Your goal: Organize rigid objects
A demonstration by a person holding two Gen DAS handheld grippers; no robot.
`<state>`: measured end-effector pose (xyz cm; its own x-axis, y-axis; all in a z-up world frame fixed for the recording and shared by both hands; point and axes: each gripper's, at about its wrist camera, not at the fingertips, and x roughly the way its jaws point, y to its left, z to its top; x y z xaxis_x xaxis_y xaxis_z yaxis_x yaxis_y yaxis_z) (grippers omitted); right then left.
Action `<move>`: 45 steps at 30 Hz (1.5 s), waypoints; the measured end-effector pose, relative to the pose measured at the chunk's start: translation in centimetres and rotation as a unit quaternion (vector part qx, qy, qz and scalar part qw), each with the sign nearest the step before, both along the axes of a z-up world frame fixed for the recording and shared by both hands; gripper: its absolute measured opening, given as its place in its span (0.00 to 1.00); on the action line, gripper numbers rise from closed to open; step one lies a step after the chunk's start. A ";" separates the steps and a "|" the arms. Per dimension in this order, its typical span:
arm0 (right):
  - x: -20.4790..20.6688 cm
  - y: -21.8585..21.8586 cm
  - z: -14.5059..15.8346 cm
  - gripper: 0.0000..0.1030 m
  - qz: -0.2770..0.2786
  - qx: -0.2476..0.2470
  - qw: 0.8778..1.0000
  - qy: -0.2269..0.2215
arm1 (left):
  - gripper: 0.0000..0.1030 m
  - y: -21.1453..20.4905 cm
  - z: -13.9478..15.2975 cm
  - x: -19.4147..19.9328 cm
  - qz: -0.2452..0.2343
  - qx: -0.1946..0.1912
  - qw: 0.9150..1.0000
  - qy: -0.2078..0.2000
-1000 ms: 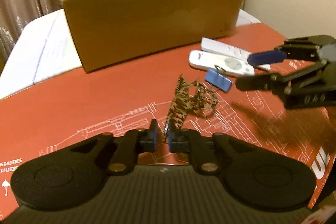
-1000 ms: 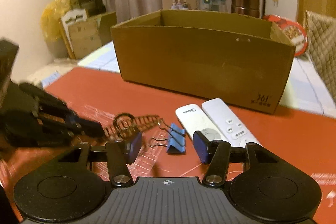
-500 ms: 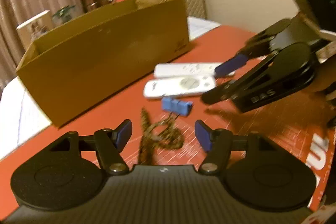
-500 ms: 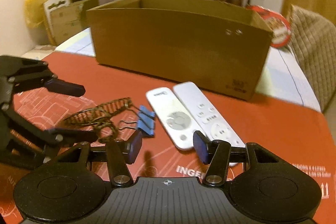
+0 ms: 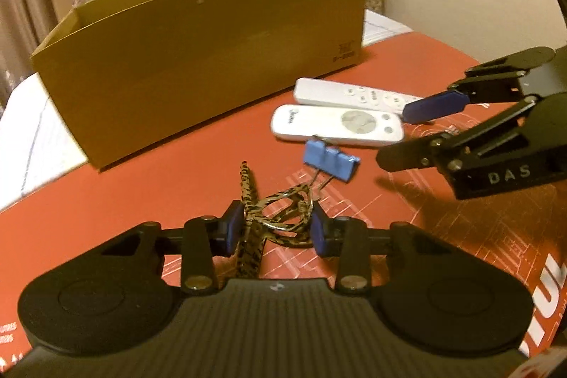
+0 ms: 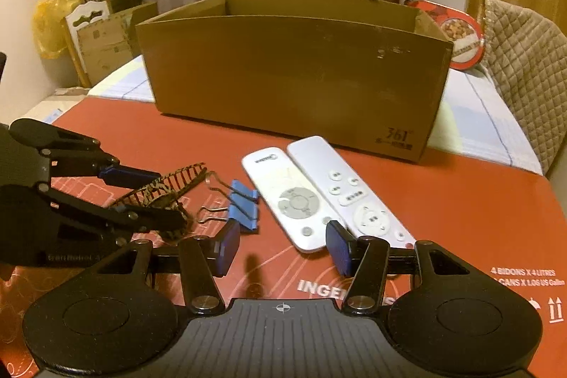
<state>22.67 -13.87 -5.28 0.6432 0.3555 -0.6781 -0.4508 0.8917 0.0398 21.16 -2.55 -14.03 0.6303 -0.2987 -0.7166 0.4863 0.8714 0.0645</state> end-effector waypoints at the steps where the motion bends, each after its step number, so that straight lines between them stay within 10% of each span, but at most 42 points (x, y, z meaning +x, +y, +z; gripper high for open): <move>1: -0.1 0.2 0.0 0.49 0.006 0.000 1.000 0.000 | 0.33 0.2 0.1 -0.1 0.005 0.001 1.000 0.001; 22: 2.5 4.0 -2.6 0.49 0.038 0.014 0.999 0.011 | 0.33 3.4 2.2 -0.2 0.074 -0.034 0.997 -0.012; 27: 2.5 3.7 -2.4 0.18 0.032 0.021 0.999 0.014 | 0.33 3.2 2.1 -0.3 0.072 -0.034 0.997 -0.009; 45: -0.1 1.4 1.4 0.18 -0.005 0.040 0.999 -0.010 | 0.33 3.1 4.2 -1.8 0.076 -0.043 0.996 -0.025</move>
<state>22.60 -12.49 -3.93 0.6601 0.4025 -0.6342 -0.4441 0.8901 0.1026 19.40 0.53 -9.85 0.7068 -0.2557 -0.6596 0.3463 0.9381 0.0073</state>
